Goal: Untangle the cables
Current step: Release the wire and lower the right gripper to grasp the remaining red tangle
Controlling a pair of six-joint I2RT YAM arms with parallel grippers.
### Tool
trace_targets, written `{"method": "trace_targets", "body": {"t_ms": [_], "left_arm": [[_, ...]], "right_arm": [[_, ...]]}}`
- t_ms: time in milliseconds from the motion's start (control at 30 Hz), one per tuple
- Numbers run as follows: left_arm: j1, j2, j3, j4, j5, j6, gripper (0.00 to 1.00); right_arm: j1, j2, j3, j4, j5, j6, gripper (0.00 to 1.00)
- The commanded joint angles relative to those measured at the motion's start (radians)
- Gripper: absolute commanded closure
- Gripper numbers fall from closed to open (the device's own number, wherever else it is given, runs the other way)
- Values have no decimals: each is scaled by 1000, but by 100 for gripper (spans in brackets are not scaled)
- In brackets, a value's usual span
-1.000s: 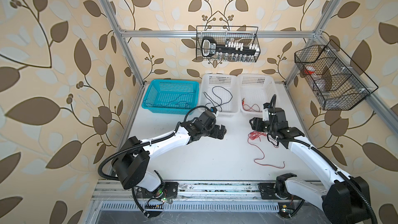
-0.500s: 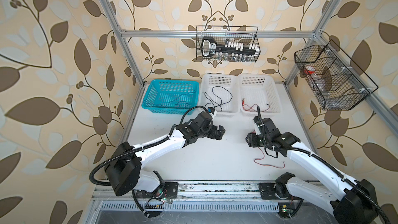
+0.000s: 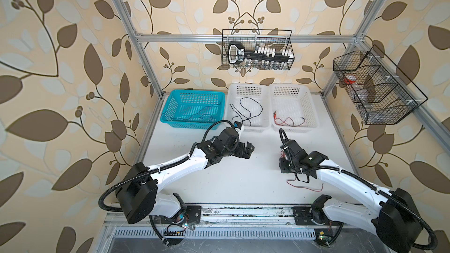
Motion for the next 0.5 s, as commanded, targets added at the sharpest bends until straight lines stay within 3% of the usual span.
{"method": "trace_targets", "body": {"t_ms": [0, 367, 467], "left_arm": [[-6, -36, -10, 31, -25, 10, 1], [-5, -42, -21, 27, -46, 7, 1], [-5, -47, -27, 25, -58, 7, 1]], "right_arm": [[8, 17, -12, 39, 12, 6, 64], [16, 90, 70, 134, -5, -88, 99], [17, 110, 115, 144, -15, -122, 100]]}}
